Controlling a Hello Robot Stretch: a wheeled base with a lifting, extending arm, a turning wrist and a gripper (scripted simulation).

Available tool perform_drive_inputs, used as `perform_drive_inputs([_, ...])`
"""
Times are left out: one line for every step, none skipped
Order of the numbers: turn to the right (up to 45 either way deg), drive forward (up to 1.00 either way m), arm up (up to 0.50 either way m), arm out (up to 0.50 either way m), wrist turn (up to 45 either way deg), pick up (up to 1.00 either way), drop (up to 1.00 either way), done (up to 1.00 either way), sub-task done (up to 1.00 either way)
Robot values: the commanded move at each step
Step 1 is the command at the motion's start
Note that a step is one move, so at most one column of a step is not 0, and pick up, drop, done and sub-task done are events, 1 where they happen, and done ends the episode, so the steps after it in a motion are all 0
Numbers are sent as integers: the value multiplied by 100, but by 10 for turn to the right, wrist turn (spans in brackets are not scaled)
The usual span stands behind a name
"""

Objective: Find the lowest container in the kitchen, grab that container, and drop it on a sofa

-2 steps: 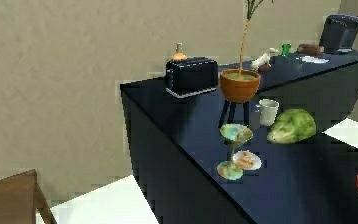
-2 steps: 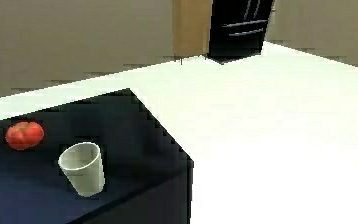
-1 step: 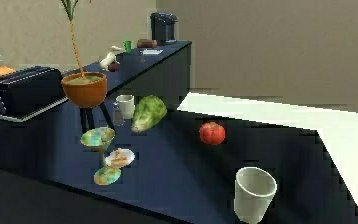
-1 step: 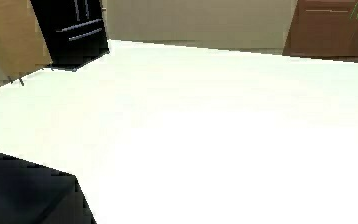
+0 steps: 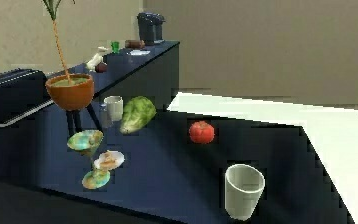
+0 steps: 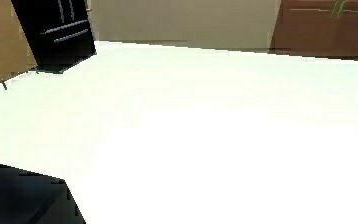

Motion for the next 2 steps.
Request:
perform_drive_inputs([0, 5, 0, 0, 0, 0, 0, 0, 0])
perform_drive_inputs([450, 0, 0, 0, 0, 0, 0, 0, 0])
